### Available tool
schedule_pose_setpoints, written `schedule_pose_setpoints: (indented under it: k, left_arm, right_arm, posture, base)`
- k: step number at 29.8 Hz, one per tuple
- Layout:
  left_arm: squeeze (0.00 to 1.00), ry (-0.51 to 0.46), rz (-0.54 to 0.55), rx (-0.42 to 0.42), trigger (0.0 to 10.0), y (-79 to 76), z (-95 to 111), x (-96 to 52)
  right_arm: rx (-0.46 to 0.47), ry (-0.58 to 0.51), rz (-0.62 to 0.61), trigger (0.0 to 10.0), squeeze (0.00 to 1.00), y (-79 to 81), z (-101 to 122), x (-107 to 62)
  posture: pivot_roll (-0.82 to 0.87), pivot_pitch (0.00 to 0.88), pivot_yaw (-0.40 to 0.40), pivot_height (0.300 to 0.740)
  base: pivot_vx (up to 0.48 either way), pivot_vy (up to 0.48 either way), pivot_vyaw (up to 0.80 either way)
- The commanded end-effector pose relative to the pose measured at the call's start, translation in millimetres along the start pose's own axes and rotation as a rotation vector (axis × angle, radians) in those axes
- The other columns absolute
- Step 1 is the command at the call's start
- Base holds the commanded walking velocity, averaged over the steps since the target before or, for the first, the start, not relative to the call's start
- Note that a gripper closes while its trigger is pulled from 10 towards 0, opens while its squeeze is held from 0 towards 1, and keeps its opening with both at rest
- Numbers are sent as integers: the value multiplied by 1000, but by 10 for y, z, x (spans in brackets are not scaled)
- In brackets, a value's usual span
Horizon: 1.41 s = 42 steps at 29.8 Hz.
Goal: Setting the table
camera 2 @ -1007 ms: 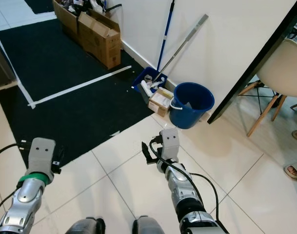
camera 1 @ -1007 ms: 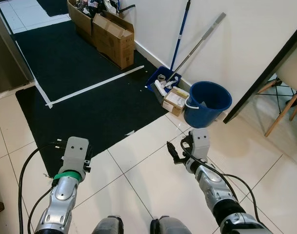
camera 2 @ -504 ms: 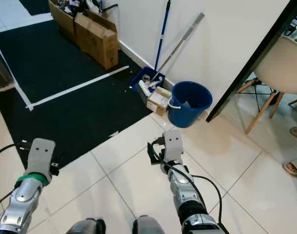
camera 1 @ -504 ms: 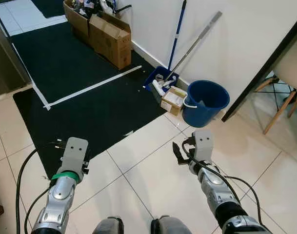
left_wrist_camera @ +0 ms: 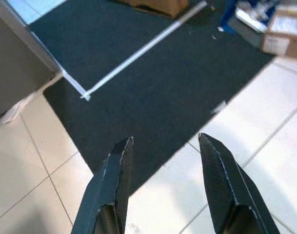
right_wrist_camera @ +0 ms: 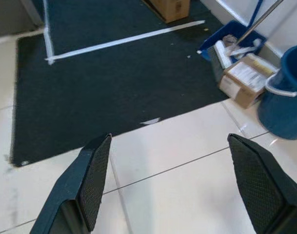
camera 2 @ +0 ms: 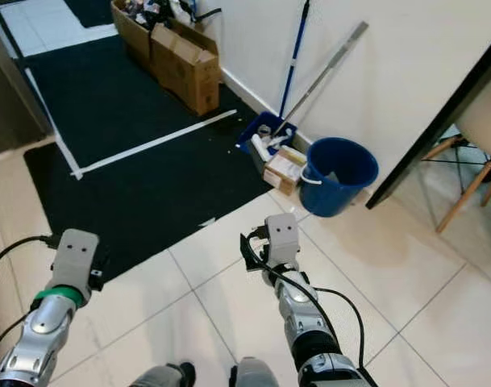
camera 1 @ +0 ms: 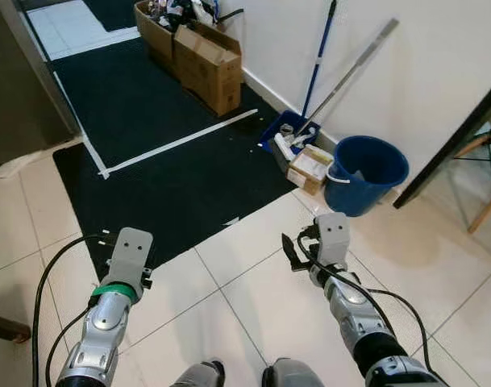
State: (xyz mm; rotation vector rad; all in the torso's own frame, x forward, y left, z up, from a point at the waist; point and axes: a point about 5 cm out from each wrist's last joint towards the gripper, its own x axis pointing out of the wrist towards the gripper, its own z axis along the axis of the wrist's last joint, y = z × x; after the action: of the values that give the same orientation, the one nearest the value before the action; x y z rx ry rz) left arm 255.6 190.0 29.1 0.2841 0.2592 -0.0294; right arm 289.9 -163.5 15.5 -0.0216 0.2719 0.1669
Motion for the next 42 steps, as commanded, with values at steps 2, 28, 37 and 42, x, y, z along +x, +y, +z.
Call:
schedule_pose_setpoints:
  k: [2,28,37,42]
  left_arm:
    - [0,40,14,17,10000,71,-107,-54]
    - [0,47,-2,35,10000,83,-99,-50]
    - [0,-77,122,-42,10000,335,287,24]
    - [0,-220,286,-126,10000,672,683,-9]
  right_arm:
    - [4,-1,15,10000,0,71,-15,1]
    - [-6,-73,41,10000,0,107,135,25]
    - [-64,-237,98,10000,0,173,579,104]
    - [-108,-347,140,10000,0,203,947,129]
  posture:
    - [-76,0,45,740]
    - [-82,7,66,740]
    - [-82,5,53,740]
    - [-76,9,30,740]
  base:
    - [0,0,800]
    - [0,0,800]
    - [0,0,800]
    - [0,0,800]
